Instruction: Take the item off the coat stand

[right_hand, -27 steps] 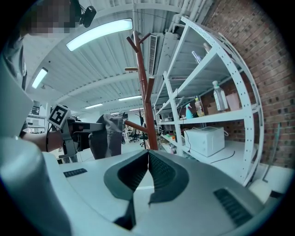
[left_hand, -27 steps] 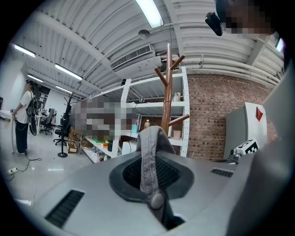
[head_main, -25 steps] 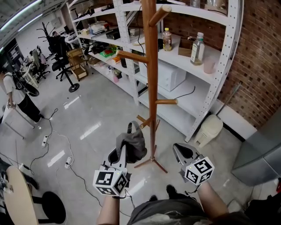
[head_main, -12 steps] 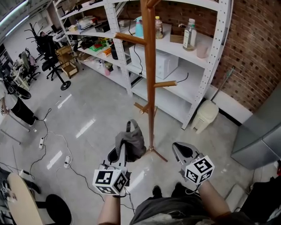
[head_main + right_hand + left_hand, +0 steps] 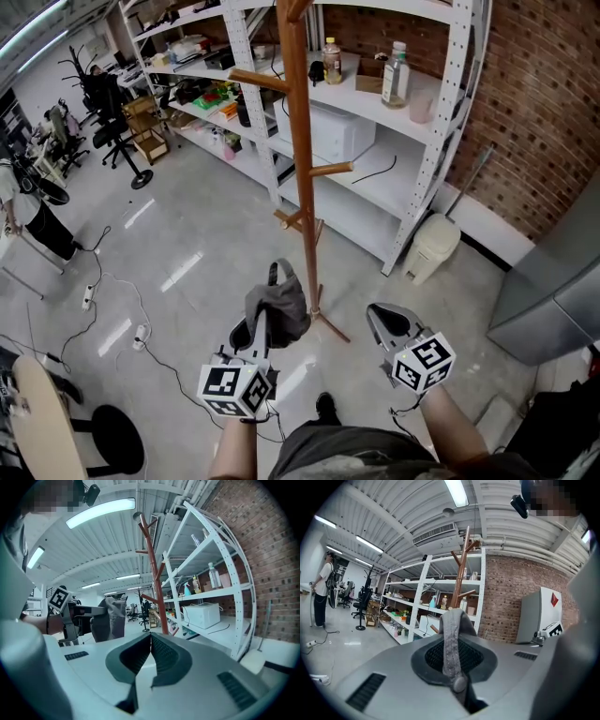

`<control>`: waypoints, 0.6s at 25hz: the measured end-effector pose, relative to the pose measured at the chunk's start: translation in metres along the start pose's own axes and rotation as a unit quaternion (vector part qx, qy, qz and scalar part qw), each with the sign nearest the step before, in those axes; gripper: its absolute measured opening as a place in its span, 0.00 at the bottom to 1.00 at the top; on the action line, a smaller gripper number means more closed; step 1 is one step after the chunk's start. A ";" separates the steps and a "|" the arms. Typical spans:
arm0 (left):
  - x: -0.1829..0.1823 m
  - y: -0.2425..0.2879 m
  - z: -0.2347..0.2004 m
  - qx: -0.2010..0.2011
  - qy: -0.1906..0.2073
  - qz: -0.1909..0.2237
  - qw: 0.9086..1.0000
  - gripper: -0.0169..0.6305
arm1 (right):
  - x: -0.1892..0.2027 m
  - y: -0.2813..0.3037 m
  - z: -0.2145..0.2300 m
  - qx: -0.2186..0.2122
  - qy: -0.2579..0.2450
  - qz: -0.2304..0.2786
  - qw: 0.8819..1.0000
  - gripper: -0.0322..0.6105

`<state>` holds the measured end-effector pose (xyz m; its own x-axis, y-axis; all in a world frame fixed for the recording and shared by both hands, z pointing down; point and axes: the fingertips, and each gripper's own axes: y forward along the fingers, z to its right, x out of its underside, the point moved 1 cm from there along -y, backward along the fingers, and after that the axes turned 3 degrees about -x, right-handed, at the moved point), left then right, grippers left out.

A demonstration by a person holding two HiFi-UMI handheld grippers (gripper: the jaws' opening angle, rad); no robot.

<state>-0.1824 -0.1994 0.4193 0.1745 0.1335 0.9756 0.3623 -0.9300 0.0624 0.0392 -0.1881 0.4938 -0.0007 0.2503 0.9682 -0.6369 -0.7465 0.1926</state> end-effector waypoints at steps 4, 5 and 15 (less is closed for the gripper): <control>0.008 -0.019 0.025 -0.005 0.000 -0.003 1.000 0.05 | 0.008 -0.027 0.000 -0.006 0.005 0.003 1.000 0.06; 0.009 -0.023 0.030 -0.007 0.001 -0.004 1.000 0.05 | 0.010 -0.034 -0.001 -0.006 0.007 0.004 1.000 0.06; 0.022 -0.076 0.074 -0.019 0.001 -0.003 1.000 0.05 | 0.028 -0.092 -0.021 -0.017 -0.002 0.006 1.000 0.06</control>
<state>-0.1384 -0.1007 0.4206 0.1715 0.1385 0.9754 0.3281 -0.9416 0.0760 0.0823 -0.0995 0.4999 -0.0066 0.2388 0.9710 -0.6631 -0.7279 0.1745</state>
